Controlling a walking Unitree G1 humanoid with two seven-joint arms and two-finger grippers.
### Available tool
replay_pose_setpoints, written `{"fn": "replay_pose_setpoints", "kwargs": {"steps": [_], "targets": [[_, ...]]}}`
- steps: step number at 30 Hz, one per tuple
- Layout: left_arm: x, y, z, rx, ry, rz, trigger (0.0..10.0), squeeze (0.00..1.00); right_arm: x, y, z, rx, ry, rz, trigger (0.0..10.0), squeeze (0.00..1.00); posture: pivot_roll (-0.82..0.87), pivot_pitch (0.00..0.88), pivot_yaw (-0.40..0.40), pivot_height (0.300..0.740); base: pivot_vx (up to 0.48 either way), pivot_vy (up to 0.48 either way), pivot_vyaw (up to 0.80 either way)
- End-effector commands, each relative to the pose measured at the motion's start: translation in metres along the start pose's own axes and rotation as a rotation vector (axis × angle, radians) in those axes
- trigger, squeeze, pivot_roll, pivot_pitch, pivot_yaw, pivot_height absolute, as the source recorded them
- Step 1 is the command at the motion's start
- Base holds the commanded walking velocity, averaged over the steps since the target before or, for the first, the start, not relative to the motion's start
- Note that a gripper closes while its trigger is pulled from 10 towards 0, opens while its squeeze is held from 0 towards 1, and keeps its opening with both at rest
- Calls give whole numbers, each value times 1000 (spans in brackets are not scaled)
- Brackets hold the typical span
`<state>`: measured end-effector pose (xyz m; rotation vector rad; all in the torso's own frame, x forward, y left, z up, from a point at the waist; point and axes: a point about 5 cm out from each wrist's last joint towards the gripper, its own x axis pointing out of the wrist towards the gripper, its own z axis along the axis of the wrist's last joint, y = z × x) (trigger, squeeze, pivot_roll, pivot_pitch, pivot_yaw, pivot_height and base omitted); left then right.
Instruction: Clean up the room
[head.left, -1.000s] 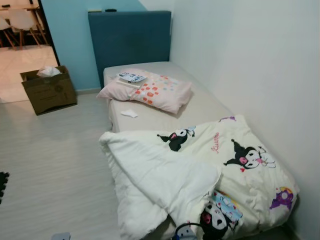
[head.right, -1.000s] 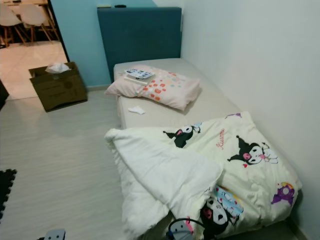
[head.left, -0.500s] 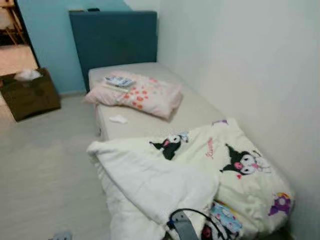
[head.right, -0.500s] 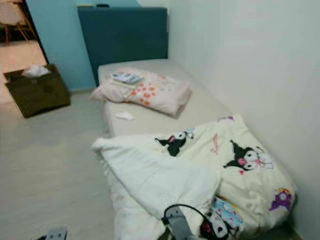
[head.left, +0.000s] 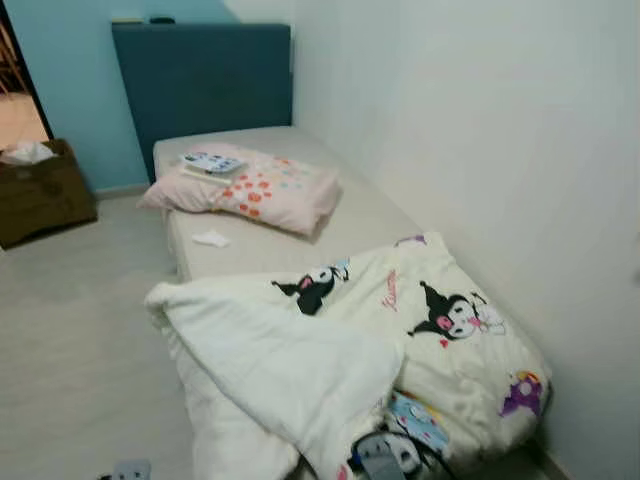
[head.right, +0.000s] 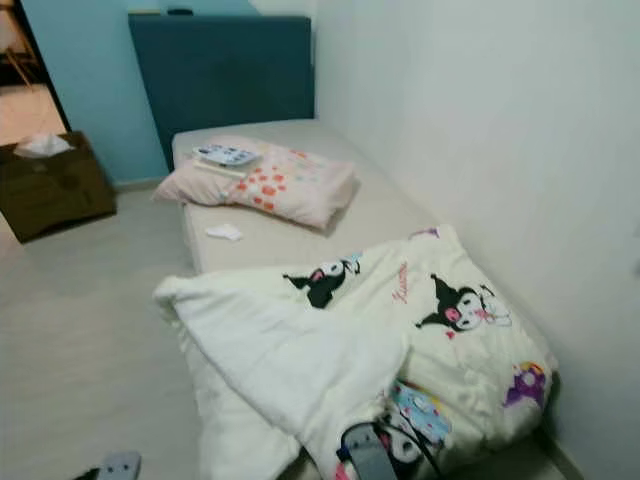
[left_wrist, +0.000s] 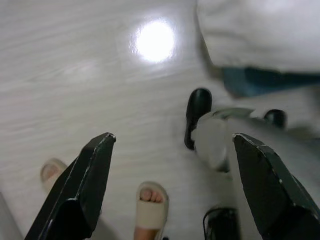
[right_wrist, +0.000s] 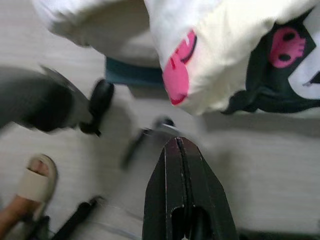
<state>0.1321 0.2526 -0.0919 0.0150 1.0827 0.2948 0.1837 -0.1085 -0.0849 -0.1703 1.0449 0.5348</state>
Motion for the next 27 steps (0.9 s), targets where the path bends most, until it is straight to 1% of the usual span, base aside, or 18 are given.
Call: {"fn": "replay_pose_setpoints", "kwargs": {"steps": [1,3,7,14,18,25,26,27], "targets": [[0,-7,-1,8,6,-21,10000,0,-2,-6,-2,1,2,-17,10000,0,-65,0,-56,740,0,-469,0],[0,-7,-1,8,6,-21,10000,0,-2,-6,-1,-3,-7,-17,10000,0,-65,0,-56,740,0,-459,0],[0,-7,-1,8,7,-21,10000,0,-4,-8,-9,-34,-5,-9,10000,0,-65,0,-55,740,0,-444,0],[0,-7,-1,11,10,-19,10000,0,-5,-8,-10,-83,-15,11,10000,0,-65,0,-55,740,0,-386,761],[0,-7,-2,9,12,-14,10000,0,-4,-7,-9,-107,-17,20,10000,0,-65,0,-56,740,0,0,794],[0,-6,-2,5,13,-11,10000,0,-4,-7,-4,-109,-36,13,10000,0,-66,0,-58,740,0,0,794],[0,-6,-2,6,14,-11,10000,0,-4,-7,-2,-122,-40,10,10000,0,-66,0,-58,740,0,0,638],[0,-6,-2,10,16,-12,10000,0,-3,-6,11,-129,-79,23,10000,0,-68,0,-57,740,0,0,0]]}}
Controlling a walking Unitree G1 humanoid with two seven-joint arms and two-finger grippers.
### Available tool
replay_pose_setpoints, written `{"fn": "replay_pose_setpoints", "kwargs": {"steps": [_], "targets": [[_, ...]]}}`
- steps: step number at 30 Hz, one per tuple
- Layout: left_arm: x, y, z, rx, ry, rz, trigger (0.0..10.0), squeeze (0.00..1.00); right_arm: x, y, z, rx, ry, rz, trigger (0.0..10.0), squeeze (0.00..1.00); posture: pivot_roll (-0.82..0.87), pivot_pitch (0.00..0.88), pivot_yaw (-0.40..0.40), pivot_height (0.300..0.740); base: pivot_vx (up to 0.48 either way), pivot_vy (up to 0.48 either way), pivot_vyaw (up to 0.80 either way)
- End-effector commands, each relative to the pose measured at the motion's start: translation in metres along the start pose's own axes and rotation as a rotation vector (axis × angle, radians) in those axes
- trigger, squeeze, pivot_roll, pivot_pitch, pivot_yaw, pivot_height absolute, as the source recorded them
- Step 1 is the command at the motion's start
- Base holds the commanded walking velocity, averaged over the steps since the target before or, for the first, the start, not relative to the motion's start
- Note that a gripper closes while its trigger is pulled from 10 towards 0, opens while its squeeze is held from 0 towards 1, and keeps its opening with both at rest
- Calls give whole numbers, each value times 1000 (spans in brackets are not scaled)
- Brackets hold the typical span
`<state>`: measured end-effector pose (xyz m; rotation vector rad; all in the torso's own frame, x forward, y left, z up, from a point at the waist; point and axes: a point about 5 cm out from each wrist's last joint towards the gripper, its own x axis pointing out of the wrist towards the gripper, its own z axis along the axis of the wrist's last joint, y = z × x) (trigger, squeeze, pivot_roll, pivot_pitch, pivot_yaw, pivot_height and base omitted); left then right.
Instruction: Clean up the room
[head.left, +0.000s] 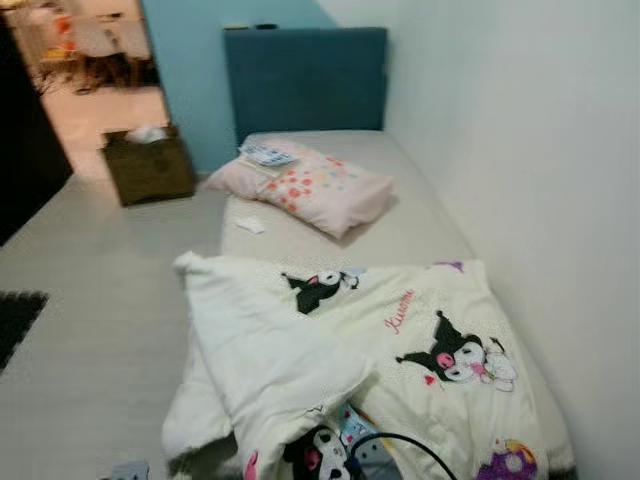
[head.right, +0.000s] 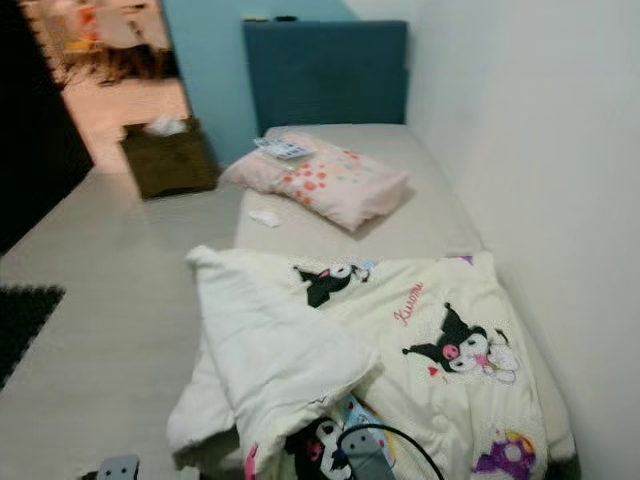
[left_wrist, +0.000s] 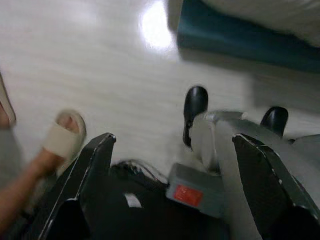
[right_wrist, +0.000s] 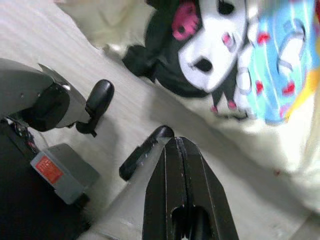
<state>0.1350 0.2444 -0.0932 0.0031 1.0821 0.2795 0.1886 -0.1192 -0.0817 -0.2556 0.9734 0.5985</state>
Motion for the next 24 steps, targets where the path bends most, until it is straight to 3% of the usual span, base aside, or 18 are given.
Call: {"fn": "replay_pose_setpoints", "kwargs": {"steps": [1,5,7,8,10,11,13,15,17,24], "targets": [[0,3,-3,12,16,7,10000,0,2,5,10,-16,-36,18,10000,0,-68,0,-57,740,0,0,0],[0,2,-4,15,18,5,10000,0,3,3,23,6,-89,29,10000,0,-68,0,-58,740,0,0,0],[0,2,-4,17,20,4,10000,0,2,-3,51,50,-198,42,10000,0,-68,0,-58,740,0,0,0],[0,2,-4,17,20,4,10000,0,2,-3,51,50,-198,42,10000,0,-68,0,-58,740,0,0,0],[-1,2,-5,17,19,3,10000,0,-2,-16,79,117,-311,2,10000,0,-68,0,-57,740,0,0,0],[-1,2,-5,17,19,3,10000,0,-2,-16,79,117,-311,2,10000,0,-68,0,-57,740,0,0,0],[-1,2,-4,6,11,0,10000,0,-11,-36,108,216,-420,-79,10000,0,-61,0,-61,740,0,0,0],[-1,2,-4,6,11,0,10000,0,-11,-36,108,216,-420,-79,10000,0,-61,0,-61,740,0,0,0],[-1,3,-2,-11,-5,1,10000,0,-20,-54,129,294,-500,-146,10000,0,-51,0,-67,740,0,0,0],[0,5,2,-23,-18,12,10000,0,-33,-77,147,396,-565,-205,10000,0,-40,0,-72,730,0,0,0]]}}
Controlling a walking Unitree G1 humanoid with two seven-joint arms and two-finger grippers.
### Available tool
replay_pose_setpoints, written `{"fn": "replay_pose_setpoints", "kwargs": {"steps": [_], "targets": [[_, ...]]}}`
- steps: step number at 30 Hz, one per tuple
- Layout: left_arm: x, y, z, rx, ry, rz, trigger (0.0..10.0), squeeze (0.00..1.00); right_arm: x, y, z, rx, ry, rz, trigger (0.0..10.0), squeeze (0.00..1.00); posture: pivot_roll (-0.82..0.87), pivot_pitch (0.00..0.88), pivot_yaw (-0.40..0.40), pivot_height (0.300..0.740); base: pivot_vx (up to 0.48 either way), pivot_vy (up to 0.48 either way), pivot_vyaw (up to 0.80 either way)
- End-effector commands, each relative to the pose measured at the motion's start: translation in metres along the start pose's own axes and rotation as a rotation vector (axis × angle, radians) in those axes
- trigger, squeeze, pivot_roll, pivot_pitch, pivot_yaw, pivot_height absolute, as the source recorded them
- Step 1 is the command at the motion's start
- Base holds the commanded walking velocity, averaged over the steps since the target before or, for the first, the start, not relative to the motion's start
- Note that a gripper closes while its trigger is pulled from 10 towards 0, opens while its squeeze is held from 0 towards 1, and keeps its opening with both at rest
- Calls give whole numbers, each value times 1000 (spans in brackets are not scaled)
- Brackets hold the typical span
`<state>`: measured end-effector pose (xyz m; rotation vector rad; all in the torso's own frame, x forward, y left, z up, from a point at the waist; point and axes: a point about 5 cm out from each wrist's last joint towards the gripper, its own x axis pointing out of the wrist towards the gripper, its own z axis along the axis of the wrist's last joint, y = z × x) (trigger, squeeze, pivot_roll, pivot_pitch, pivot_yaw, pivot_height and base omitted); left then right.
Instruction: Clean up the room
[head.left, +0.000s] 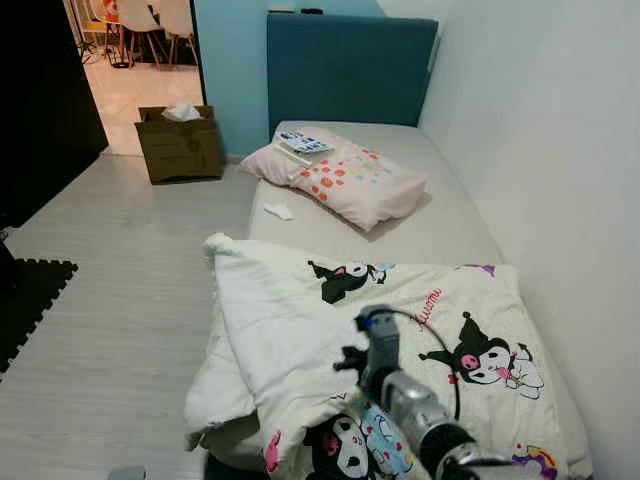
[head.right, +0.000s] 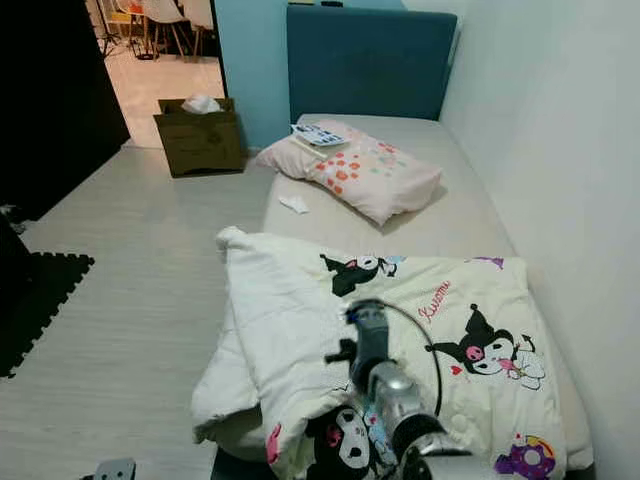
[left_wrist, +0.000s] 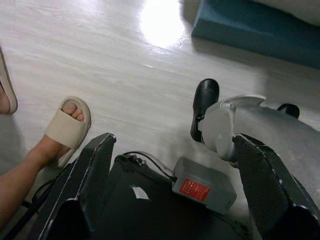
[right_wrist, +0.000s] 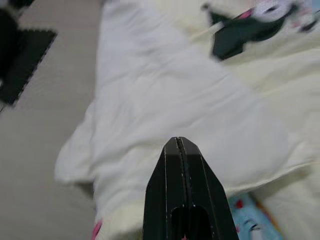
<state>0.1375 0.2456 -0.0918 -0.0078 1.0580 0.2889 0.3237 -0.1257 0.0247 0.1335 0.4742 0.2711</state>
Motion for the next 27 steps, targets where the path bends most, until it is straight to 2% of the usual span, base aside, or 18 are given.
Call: {"fn": "replay_pose_setpoints", "kwargs": {"steps": [1,4,11,13,14,16,17,19,23,27], "targets": [[0,5,-1,-7,3,14,10000,0,0,-3,1,39,0,-17,10000,0,-41,0,-70,725,0,0,0],[0,7,1,-10,-6,20,10000,0,0,-5,6,37,-20,-18,10000,0,-42,0,-66,715,0,0,0],[2,11,25,-65,-96,45,10000,0,1,-6,12,70,-56,-30,10000,0,-38,0,-62,695,0,0,0],[2,15,55,-115,-197,45,10000,0,1,-9,17,82,-79,-40,10000,0,-38,0,-58,685,0,0,0],[2,15,55,-115,-197,45,10000,0,1,-9,17,82,-79,-40,10000,0,-38,0,-58,685,0,0,0],[0,19,84,-149,-292,40,10000,0,1,-12,22,95,-98,-50,10000,0,-37,0,-55,675,0,0,0],[0,19,84,-149,-292,40,10000,0,1,-12,22,95,-98,-50,10000,0,-37,0,-55,675,0,0,0],[-1,21,100,-161,-340,37,10000,0,1,-14,25,105,-107,-56,10000,0,-39,0,-51,665,0,0,0],[-3,22,113,-169,-378,35,10000,0,0,-15,27,110,-115,-62,10000,0,-43,0,-45,650,0,0,0],[-3,21,114,-172,-383,31,10000,0,0,-15,26,112,-120,-62,10000,0,-43,0,-45,640,0,0,0]]}}
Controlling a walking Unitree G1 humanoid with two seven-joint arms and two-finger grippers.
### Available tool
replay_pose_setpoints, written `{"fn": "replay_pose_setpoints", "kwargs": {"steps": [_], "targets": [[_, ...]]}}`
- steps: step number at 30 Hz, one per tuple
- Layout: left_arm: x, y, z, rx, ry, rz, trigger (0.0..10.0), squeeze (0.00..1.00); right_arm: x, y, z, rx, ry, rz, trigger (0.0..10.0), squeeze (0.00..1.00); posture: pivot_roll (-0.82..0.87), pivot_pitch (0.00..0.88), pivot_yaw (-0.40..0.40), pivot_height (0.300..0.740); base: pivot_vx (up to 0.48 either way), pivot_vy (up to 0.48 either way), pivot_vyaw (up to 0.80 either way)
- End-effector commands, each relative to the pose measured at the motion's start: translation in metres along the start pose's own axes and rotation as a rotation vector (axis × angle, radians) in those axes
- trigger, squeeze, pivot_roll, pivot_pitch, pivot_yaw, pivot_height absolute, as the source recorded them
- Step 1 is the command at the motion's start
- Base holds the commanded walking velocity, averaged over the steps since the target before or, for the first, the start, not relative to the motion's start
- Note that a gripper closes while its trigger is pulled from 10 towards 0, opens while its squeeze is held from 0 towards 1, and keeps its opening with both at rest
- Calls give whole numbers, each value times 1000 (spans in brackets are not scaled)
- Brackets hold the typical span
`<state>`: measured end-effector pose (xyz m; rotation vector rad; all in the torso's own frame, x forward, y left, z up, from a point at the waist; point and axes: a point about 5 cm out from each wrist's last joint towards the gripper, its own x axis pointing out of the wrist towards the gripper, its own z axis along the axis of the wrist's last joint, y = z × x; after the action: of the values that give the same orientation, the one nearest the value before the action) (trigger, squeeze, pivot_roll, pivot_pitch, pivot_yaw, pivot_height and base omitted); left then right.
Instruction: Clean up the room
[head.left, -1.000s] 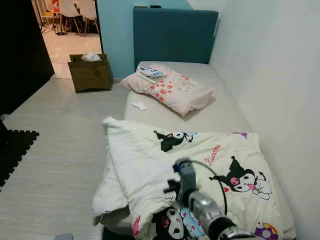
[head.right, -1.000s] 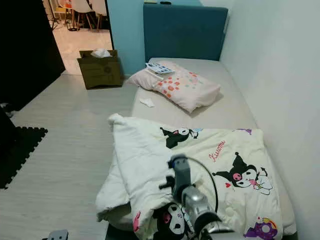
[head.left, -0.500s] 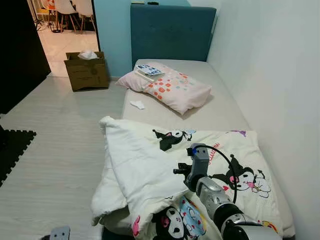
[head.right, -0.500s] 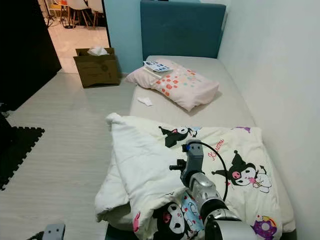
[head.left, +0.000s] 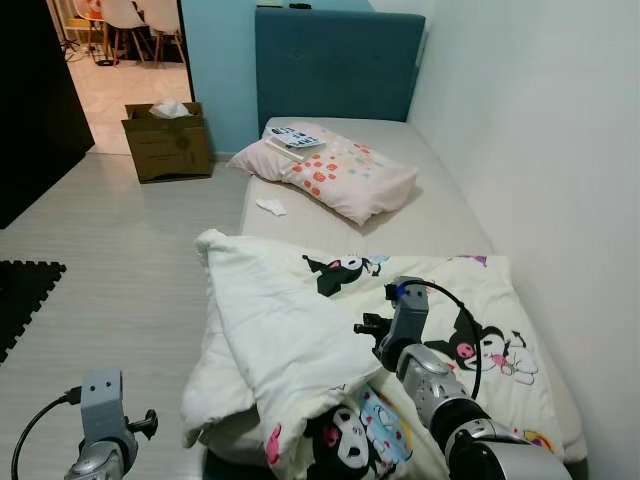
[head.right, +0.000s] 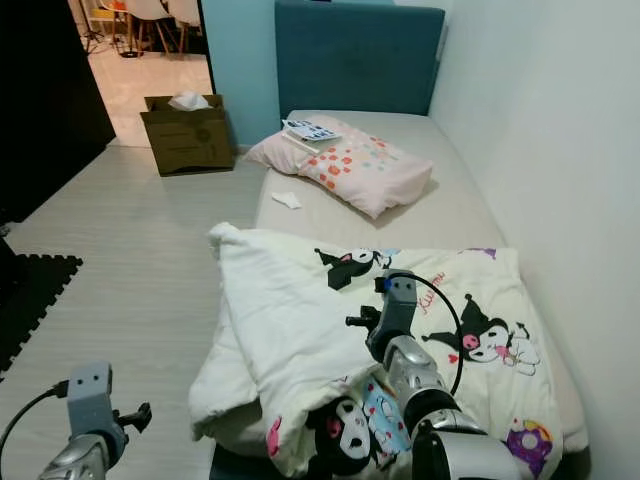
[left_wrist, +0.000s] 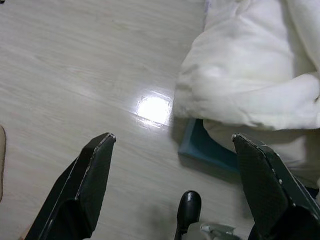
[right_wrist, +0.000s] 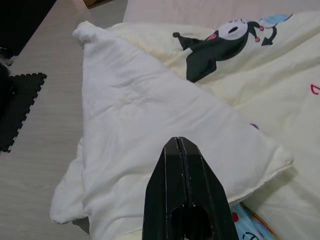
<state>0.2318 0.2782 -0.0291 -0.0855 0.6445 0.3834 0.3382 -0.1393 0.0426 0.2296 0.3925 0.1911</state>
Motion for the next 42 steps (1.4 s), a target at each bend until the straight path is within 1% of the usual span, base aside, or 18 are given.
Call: {"fn": "replay_pose_setpoints", "kwargs": {"steps": [1,10,18,20,27,28,31,32,33,34,35,36,37,38,39,40,41,42], "targets": [[-1,3,-4,-3,11,4,10000,0,0,-1,2,16,-23,-11,10000,0,-43,0,-45,635,0,0,0],[-4,1,-14,3,40,-4,10000,0,-1,-2,-1,23,-26,-10,10000,0,-43,0,-45,610,0,0,0],[-6,-3,-25,37,70,-23,10000,0,-1,0,-1,20,-28,-10,10000,0,-53,0,-37,585,0,0,0],[-9,-3,-34,52,95,-28,10000,0,-1,2,-3,15,-28,-10,10000,0,-46,0,-41,570,0,0,0],[-12,-1,-40,61,109,-28,10000,0,-1,1,0,32,-62,-15,10000,0,-41,0,-45,566,0,0,0],[-12,-1,-41,65,110,-29,10000,0,-2,0,3,61,-86,-7,10000,655,-33,0,-47,566,0,0,0],[-12,0,-41,67,111,-30,10000,0,-2,-1,5,81,-104,1,10000,655,-33,0,-47,566,0,0,0],[-13,0,-42,73,112,-31,10000,0,-3,-3,8,112,-127,-1,10000,1000,-26,0,-47,566,0,0,0],[-13,0,-42,73,112,-31,10000,0,-3,-3,8,112,-127,-1,10000,1000,-26,0,-47,566,0,0,0],[-13,1,-43,79,111,-32,10000,0,-3,-7,10,147,-144,-8,10000,1000,-18,0,-48,566,0,0,0],[-13,1,-43,79,111,-32,10000,0,-3,-7,10,147,-144,-8,10000,1000,-18,0,-48,566,0,0,0],[-14,3,-44,85,109,-34,10000,0,-4,-11,14,192,-161,-24,10000,1000,-4,0,-46,566,0,0,0],[-14,3,-44,85,109,-34,10000,0,-4,-11,14,192,-161,-24,10000,1000,-4,0,-46,566,0,0,0],[-15,6,-44,92,102,-34,10000,0,-4,-17,18,257,-182,-45,10000,1000,11,0,-43,566,0,0,0],[-15,6,-44,92,102,-34,10000,0,-4,-17,18,257,-182,-45,10000,1000,11,0,-43,566,0,0,0],[-16,11,-44,97,89,-31,10000,0,-4,-20,21,313,-193,-60,10000,1000,26,0,-40,566,0,0,0],[-16,11,-44,97,89,-31,10000,0,-4,-20,21,313,-193,-60,10000,1000,26,0,-40,566,0,0,0],[-17,19,-42,103,75,-24,10000,0,-4,-23,21,358,-193,-75,10000,1000,46,19,-39,566,0,0,0]]}}
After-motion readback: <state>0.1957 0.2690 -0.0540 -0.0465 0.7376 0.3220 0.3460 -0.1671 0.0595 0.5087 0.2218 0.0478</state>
